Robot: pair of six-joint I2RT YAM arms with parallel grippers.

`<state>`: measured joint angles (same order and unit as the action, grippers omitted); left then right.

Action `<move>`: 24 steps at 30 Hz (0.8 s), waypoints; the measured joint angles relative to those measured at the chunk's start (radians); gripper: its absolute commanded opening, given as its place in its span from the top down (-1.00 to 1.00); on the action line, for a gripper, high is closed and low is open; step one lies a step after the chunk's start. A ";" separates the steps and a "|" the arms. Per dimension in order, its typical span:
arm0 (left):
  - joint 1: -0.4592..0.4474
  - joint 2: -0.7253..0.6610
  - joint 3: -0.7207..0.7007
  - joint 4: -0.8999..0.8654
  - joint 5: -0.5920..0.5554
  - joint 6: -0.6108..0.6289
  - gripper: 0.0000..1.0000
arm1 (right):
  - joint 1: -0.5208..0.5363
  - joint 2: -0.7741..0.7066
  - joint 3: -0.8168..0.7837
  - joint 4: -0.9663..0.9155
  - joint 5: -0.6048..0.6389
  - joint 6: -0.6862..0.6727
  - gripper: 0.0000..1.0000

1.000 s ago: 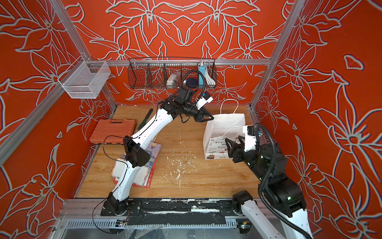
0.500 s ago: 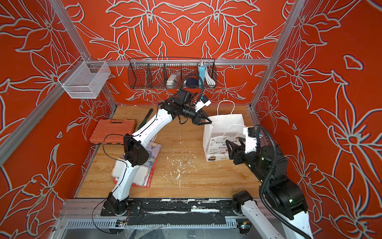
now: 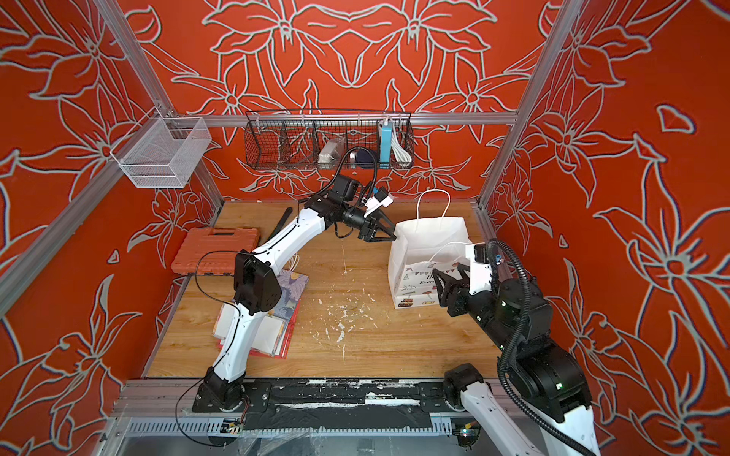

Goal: Put away the paper bag
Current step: Adjust the paper bag at the center of the board.

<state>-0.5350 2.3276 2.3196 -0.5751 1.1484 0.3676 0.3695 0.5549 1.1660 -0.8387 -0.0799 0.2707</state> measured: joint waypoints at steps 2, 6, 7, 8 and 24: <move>-0.001 0.000 -0.011 0.039 -0.002 -0.010 -0.01 | 0.000 0.000 0.002 -0.002 0.000 0.000 -0.33; -0.004 0.000 -0.014 0.098 -0.001 -0.028 0.14 | 0.000 0.007 0.023 -0.018 0.000 -0.004 -0.33; -0.004 0.000 -0.016 0.113 0.000 -0.029 0.19 | 0.000 0.008 0.028 -0.022 -0.001 -0.005 -0.33; -0.006 0.000 -0.020 0.127 0.002 -0.034 0.26 | 0.000 0.008 0.032 -0.023 -0.001 -0.005 -0.33; -0.012 -0.008 -0.094 0.183 0.027 -0.006 1.00 | 0.000 0.015 0.045 -0.046 -0.009 -0.012 -0.33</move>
<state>-0.5468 2.3192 2.2257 -0.3916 1.1759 0.3611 0.3695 0.5701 1.2110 -0.8848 -0.0887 0.2584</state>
